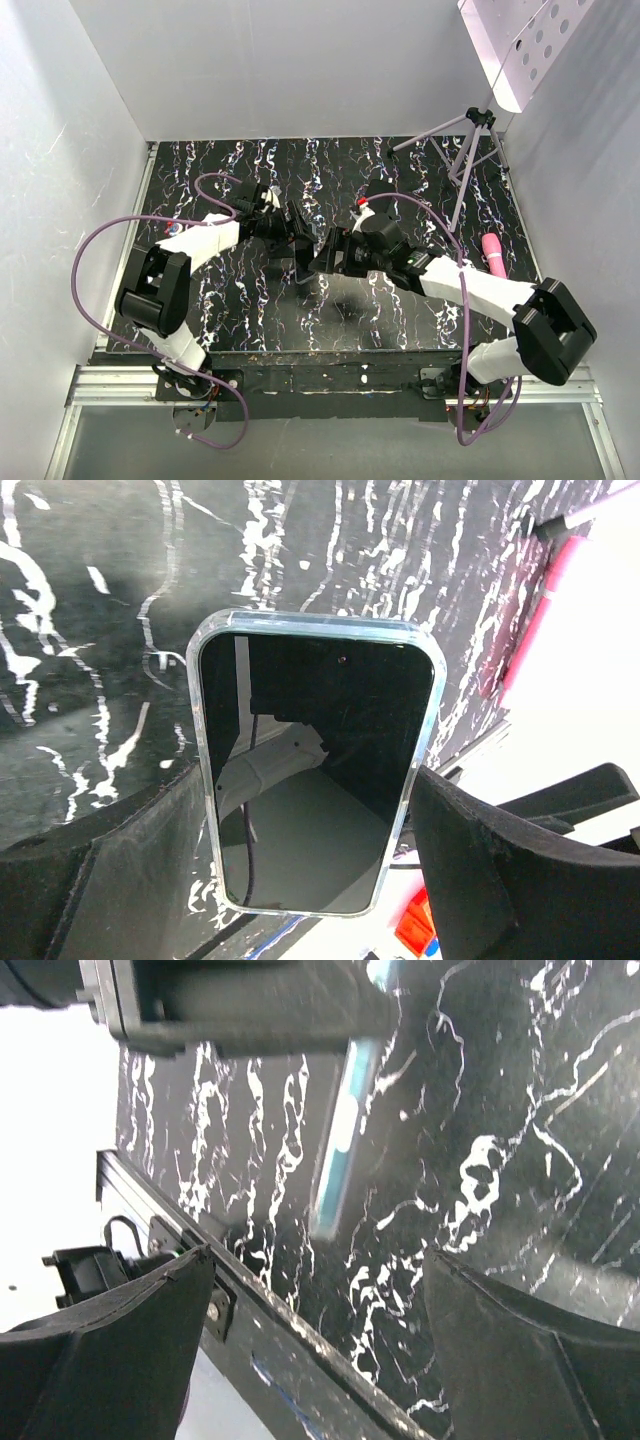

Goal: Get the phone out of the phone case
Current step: Pick up the phone at the center of the board.

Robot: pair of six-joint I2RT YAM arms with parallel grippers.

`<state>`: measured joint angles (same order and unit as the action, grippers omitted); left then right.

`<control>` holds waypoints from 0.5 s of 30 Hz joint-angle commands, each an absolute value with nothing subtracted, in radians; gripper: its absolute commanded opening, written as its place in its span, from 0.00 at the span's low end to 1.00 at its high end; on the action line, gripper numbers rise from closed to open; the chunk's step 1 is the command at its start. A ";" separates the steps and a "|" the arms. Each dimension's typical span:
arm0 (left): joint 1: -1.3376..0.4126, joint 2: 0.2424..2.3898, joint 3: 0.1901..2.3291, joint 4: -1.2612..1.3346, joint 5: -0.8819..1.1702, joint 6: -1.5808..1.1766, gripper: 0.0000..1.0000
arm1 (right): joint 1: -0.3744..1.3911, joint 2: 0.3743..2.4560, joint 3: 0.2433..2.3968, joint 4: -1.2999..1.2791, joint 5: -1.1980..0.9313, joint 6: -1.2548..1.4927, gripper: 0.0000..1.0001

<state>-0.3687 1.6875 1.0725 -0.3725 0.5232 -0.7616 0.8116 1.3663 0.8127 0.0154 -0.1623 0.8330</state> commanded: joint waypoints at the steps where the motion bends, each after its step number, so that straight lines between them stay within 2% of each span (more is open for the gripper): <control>1: -0.422 1.617 1.068 -0.319 0.571 -0.788 0.00 | 0.822 1.397 0.810 0.170 -0.080 0.856 0.88; 5: -0.463 1.609 1.062 -0.321 0.542 -0.792 0.00 | 0.834 1.433 0.825 0.166 -0.038 0.845 0.80; 7: -0.480 1.606 1.062 -0.324 0.529 -0.790 0.00 | 0.836 1.463 0.848 0.135 -0.031 0.845 0.73; 9: -0.497 1.600 1.060 -0.325 0.509 -0.788 0.00 | 0.842 1.488 0.865 0.111 -0.018 0.850 0.60; 13: -0.525 1.591 1.061 -0.328 0.482 -0.781 0.00 | 0.850 1.505 0.858 0.110 -0.006 0.882 0.56; 15: -0.535 1.588 1.058 -0.330 0.469 -0.778 0.00 | 0.850 1.500 0.838 0.142 -0.006 0.899 0.45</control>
<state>-0.5163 1.6699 1.0641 -0.3473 0.4854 -0.7776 0.8425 1.5097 0.8234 0.0929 -0.0387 0.8639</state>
